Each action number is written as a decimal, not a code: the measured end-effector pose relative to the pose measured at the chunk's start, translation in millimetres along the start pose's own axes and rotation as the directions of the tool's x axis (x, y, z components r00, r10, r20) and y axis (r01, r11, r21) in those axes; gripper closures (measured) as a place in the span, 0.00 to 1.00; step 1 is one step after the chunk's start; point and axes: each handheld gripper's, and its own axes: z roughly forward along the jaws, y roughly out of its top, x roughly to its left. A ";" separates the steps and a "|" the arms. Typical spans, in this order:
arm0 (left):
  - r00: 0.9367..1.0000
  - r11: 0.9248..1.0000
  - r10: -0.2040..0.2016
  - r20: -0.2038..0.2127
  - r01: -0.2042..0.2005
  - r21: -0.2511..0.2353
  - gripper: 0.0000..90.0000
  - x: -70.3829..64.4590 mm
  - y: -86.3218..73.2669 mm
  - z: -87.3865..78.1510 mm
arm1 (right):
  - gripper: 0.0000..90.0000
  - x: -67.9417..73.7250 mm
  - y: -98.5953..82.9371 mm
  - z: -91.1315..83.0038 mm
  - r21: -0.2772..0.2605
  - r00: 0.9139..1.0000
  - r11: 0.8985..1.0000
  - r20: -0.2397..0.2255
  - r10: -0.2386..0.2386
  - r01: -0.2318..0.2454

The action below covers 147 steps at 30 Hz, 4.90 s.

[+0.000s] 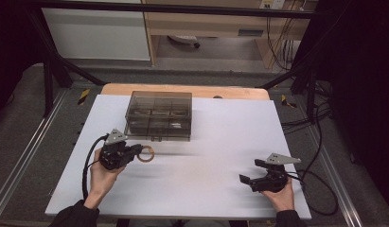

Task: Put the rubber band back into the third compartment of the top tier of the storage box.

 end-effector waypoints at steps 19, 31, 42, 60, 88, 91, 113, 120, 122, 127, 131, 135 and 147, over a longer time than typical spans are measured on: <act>0.999 0.999 0.041 0.014 -0.041 -0.022 0.95 -13.4 33.9 4.7 | 0.01 0.1 0.0 -0.2 0.001 1.000 1.000 0.001 0.000 0.000; 0.999 0.999 0.036 0.010 -0.036 -0.024 0.95 -18.0 50.3 13.3 | 0.01 -0.1 0.1 -0.2 0.001 1.000 1.000 0.002 -0.002 0.002; 0.999 0.999 0.043 0.007 -0.043 -0.022 0.95 -21.0 64.0 20.9 | 0.01 -0.1 0.1 -0.1 0.001 1.000 1.000 0.001 -0.002 0.002; 0.999 0.999 0.049 -0.008 -0.049 -0.013 0.95 -24.5 81.1 36.6 | 0.01 -0.3 0.1 -0.1 0.002 1.000 1.000 0.000 -0.004 0.004; 0.999 0.999 0.040 -0.029 -0.040 0.016 0.95 -25.7 93.2 75.2 | 0.01 -0.2 0.2 -0.6 -0.001 1.000 1.000 -0.002 -0.002 0.002; 0.999 0.999 0.042 -0.030 -0.041 0.023 0.95 -24.8 92.7 79.4 | 0.01 -0.2 0.2 -0.8 -0.001 1.000 1.000 -0.002 -0.002 0.002; 0.998 0.997 0.064 -0.022 -0.062 0.046 0.94 -30.6 89.8 100.3 | 0.01 -0.3 0.2 -0.6 0.000 1.000 1.000 -0.002 -0.003 0.003; 0.998 0.996 0.060 -0.016 -0.059 0.062 0.94 -31.4 87.7 104.9 | 0.01 -0.3 0.2 -0.7 0.000 1.000 1.000 -0.002 -0.002 0.002; 0.998 0.996 0.063 -0.017 -0.062 0.068 0.94 -31.5 86.5 106.7 | 0.01 -0.2 0.2 -0.7 0.001 1.000 1.000 -0.002 -0.001 0.001; 0.998 0.995 0.066 -0.013 -0.065 0.081 0.94 -31.8 84.5 109.9 | 0.01 -0.3 0.2 -0.8 0.000 1.000 1.000 -0.002 -0.002 0.002; 0.998 0.994 0.063 -0.007 -0.062 0.092 0.93 -31.9 84.0 111.6 | 0.01 -0.4 0.2 -0.6 0.000 1.000 1.000 -0.002 -0.003 0.003; 0.999 0.994 0.050 -0.005 -0.049 0.100 0.90 -31.9 83.5 113.2 | 0.01 -0.3 0.2 -0.7 0.000 1.000 1.000 -0.002 -0.003 0.003; 0.998 0.996 0.055 0.009 -0.055 0.068 0.67 -30.3 86.0 101.5 | 0.01 -0.2 0.2 -0.7 0.001 1.000 1.000 -0.002 -0.001 0.001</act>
